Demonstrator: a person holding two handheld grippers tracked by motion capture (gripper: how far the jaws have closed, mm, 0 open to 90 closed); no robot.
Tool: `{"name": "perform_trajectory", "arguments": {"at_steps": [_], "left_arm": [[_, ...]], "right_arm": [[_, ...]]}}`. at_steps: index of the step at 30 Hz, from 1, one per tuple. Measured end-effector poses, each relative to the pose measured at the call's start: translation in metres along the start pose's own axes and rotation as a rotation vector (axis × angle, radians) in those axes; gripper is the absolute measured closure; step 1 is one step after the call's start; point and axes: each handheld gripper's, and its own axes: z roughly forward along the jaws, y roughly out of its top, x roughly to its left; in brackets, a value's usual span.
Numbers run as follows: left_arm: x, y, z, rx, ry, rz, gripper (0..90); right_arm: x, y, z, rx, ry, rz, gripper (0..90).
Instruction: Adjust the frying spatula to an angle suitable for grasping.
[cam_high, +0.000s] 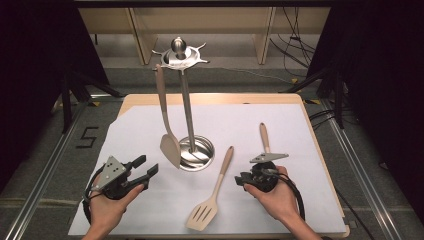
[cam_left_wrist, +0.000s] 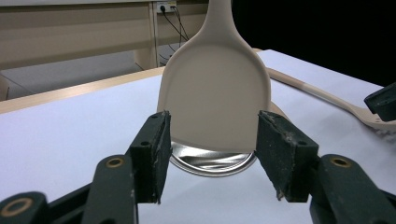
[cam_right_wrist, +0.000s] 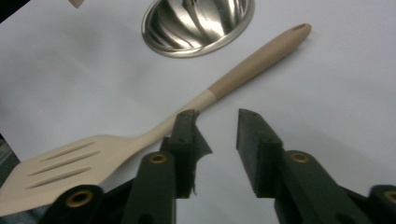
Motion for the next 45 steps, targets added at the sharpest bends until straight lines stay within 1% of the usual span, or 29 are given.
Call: {"name": "perform_trajectory", "arguments": {"at_steps": [3, 4, 5, 6, 7, 9, 12, 14, 16, 17, 18, 19, 21, 25, 27, 29, 30, 31, 33, 34, 35, 36, 37, 38, 39, 40, 43, 44, 45], "left_arm": [[0.001, 0.000, 0.000, 0.001, 0.005, -0.002, 45.2], [0.001, 0.000, 0.000, 0.001, 0.005, -0.001, 45.2], [0.001, 0.000, 0.000, 0.003, 0.008, -0.005, 45.2], [0.001, 0.000, -0.001, 0.005, 0.012, -0.002, 45.2], [0.001, 0.000, 0.000, 0.005, 0.011, -0.003, 45.2], [0.001, -0.001, 0.000, 0.006, 0.010, -0.006, 45.2], [0.000, -0.002, 0.002, -0.005, -0.002, -0.012, 45.1], [0.001, -0.002, 0.002, 0.007, -0.001, -0.002, 45.1], [0.002, -0.003, 0.002, 0.009, -0.006, -0.003, 45.2], [0.002, -0.003, 0.002, 0.012, -0.007, -0.001, 45.1], [0.002, -0.003, 0.003, 0.009, -0.009, -0.005, 45.1], [0.003, -0.004, 0.003, -0.001, -0.017, 0.002, 45.2], [0.002, -0.003, 0.002, 0.008, -0.009, -0.007, 45.2], [0.002, -0.003, 0.002, 0.001, -0.011, -0.007, 45.1], [0.002, -0.003, 0.002, 0.003, -0.010, -0.008, 45.1], [0.002, -0.003, 0.003, 0.008, -0.010, -0.005, 45.1], [0.002, -0.003, 0.005, -0.005, -0.023, -0.004, 45.1], [0.001, -0.003, 0.003, 0.010, -0.009, -0.006, 45.0], [0.002, -0.003, 0.004, 0.009, -0.014, 0.007, 45.0], [0.001, -0.004, 0.005, -0.003, -0.022, -0.002, 45.0], [0.001, -0.004, 0.005, -0.006, -0.023, -0.002, 45.0], [0.001, -0.004, 0.005, -0.004, -0.024, -0.002, 45.0], [0.001, -0.004, 0.004, 0.011, -0.018, 0.004, 44.9], [0.001, -0.004, 0.004, 0.010, -0.019, 0.002, 44.9], [0.001, -0.004, 0.004, 0.012, -0.019, 0.002, 44.9], [0.001, -0.004, 0.004, 0.012, -0.018, 0.001, 44.9], [0.001, -0.004, 0.004, 0.012, -0.019, 0.002, 44.9], [0.001, -0.004, 0.004, 0.013, -0.019, 0.002, 44.9], [0.000, -0.004, 0.004, 0.014, -0.019, 0.000, 44.8]], "right_arm": [[0.005, 0.006, 0.004, 0.026, 0.011, -0.022, 79.6], [0.004, 0.009, 0.006, 0.039, 0.012, -0.046, 80.7], [0.005, 0.010, 0.008, 0.051, 0.011, -0.042, 80.8], [0.007, 0.011, 0.010, 0.069, 0.009, -0.020, 80.6], [0.007, 0.013, 0.014, 0.069, 0.012, -0.026, 79.8], [0.007, 0.015, 0.019, 0.095, 0.012, -0.006, 77.9], [0.007, 0.018, 0.029, 0.127, -0.001, 0.044, 74.2], [0.007, 0.019, 0.035, 0.140, -0.002, 0.078, 71.7], [0.006, 0.022, 0.040, 0.182, -0.011, 0.102, 68.8], [0.004, 0.023, 0.043, 0.182, -0.008, 0.095, 68.0], [0.006, 0.025, 0.044, 0.189, -0.018, 0.127, 67.0], [0.005, 0.026, 0.047, 0.183, -0.021, 0.115, 65.8], [0.005, 0.029, 0.052, 0.200, -0.024, 0.146, 64.7], [0.007, 0.034, 0.062, 0.206, -0.031, 0.137, 63.0], [0.007, 0.035, 0.064, 0.222, -0.028, 0.151, 62.2], [0.008, 0.036, 0.068, 0.237, -0.051, 0.166, 61.3], [0.008, 0.036, 0.069, 0.245, -0.057, 0.174, 61.0], [0.006, 0.036, 0.070, 0.241, -0.049, 0.165, 60.5], [0.007, 0.037, 0.072, 0.282, -0.073, 0.209, 58.9], [0.006, 0.037, 0.074, 0.261, -0.063, 0.182, 58.1], [0.008, 0.038, 0.075, 0.266, -0.058, 0.221, 56.9], [0.007, 0.038, 0.075, 0.284, -0.084, 0.227, 56.5], [0.005, 0.039, 0.077, 0.251, -0.072, 0.194, 56.0], [0.007, 0.040, 0.076, 0.289, -0.094, 0.232, 55.5], [0.008, 0.041, 0.077, 0.288, -0.096, 0.250, 55.2], [0.007, 0.041, 0.078, 0.280, -0.089, 0.237, 54.9], [0.008, 0.044, 0.080, 0.292, -0.098, 0.263, 53.3], [0.008, 0.044, 0.081, 0.293, -0.099, 0.254, 52.3], [0.009, 0.045, 0.082, 0.305, -0.100, 0.274, 52.1]]}}
